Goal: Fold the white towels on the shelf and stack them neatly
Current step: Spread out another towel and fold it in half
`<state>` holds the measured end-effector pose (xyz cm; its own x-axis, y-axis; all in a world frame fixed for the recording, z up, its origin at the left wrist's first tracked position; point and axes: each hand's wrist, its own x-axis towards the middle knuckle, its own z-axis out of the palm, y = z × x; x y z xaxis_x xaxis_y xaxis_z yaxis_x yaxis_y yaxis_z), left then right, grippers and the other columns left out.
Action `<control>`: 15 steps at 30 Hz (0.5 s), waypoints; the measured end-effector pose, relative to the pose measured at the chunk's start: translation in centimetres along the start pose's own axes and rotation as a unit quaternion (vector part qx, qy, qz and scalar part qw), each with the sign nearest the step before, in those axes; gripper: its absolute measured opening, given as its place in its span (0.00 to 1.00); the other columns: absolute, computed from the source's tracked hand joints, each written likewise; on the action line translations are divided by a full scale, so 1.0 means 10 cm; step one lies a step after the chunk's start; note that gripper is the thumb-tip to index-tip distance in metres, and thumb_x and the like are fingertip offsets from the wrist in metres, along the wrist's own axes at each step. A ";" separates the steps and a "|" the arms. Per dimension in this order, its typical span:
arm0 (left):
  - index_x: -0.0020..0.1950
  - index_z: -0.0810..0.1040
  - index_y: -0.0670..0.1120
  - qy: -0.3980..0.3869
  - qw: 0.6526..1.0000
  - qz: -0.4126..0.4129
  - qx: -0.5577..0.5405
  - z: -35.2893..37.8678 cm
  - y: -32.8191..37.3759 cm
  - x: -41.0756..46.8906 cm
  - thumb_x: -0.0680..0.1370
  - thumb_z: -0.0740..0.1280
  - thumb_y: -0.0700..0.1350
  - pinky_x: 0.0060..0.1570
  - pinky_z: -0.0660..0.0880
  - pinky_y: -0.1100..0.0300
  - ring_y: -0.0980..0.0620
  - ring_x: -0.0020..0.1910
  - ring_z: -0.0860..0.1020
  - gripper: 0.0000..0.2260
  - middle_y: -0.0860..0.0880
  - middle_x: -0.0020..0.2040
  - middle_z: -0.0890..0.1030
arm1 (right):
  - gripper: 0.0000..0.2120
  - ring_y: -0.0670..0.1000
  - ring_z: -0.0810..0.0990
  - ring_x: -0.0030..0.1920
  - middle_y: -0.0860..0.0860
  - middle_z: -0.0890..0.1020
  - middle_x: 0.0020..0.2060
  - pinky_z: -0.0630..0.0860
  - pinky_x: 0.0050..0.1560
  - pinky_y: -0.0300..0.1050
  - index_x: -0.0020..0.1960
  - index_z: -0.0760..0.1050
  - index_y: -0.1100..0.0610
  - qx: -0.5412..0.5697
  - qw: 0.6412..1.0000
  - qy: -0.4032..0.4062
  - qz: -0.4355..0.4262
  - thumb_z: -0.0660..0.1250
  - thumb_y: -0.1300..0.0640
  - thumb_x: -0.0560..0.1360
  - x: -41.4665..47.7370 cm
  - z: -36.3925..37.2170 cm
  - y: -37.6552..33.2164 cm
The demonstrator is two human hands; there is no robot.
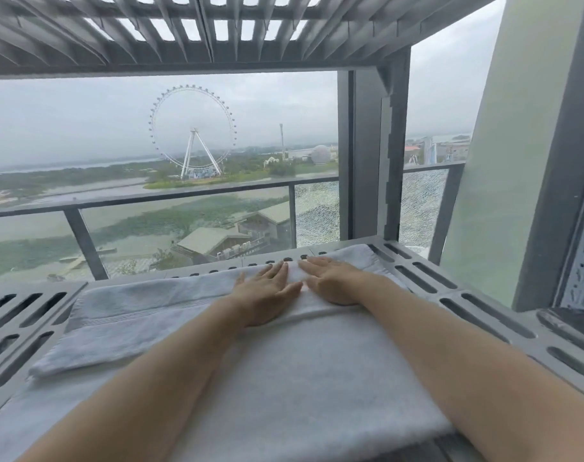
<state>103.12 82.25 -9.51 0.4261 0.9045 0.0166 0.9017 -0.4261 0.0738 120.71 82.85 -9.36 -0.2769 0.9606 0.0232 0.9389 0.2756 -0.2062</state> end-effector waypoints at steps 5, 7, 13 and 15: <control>0.75 0.42 0.57 -0.030 0.997 -0.058 0.035 -0.14 0.13 0.08 0.78 0.45 0.62 0.71 0.51 0.42 0.50 0.76 0.51 0.27 0.50 0.78 0.50 | 0.26 0.50 0.48 0.75 0.51 0.52 0.76 0.45 0.74 0.50 0.75 0.50 0.49 -0.007 1.000 0.006 -0.024 0.47 0.44 0.79 -0.01 -0.02 0.07; 0.73 0.41 0.65 -0.046 0.991 -0.117 0.034 -0.19 0.40 0.15 0.77 0.43 0.64 0.68 0.48 0.32 0.42 0.75 0.54 0.24 0.47 0.77 0.51 | 0.25 0.51 0.53 0.75 0.52 0.57 0.75 0.49 0.74 0.51 0.74 0.54 0.52 -0.001 0.999 0.032 -0.019 0.48 0.46 0.78 -0.02 -0.05 0.14; 0.71 0.43 0.70 -0.013 0.985 -0.170 -0.007 -0.02 0.67 0.16 0.75 0.41 0.68 0.64 0.41 0.28 0.38 0.75 0.42 0.24 0.47 0.78 0.45 | 0.27 0.55 0.55 0.74 0.54 0.59 0.74 0.49 0.73 0.55 0.73 0.56 0.50 -0.030 0.998 0.046 0.040 0.46 0.43 0.76 -0.02 -0.05 0.37; 0.71 0.46 0.70 -0.008 0.985 -0.172 -0.018 -0.01 0.62 0.14 0.75 0.42 0.69 0.65 0.39 0.30 0.41 0.75 0.42 0.24 0.49 0.78 0.46 | 0.27 0.57 0.53 0.74 0.54 0.58 0.74 0.46 0.72 0.60 0.73 0.56 0.48 -0.036 0.997 0.045 0.054 0.45 0.42 0.75 0.00 -0.04 0.35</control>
<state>109.31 80.92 -8.90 0.0967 0.9948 -0.0314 0.9898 -0.0928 0.1085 124.10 83.80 -9.68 -0.1574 0.9832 0.0925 0.9753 0.1695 -0.1419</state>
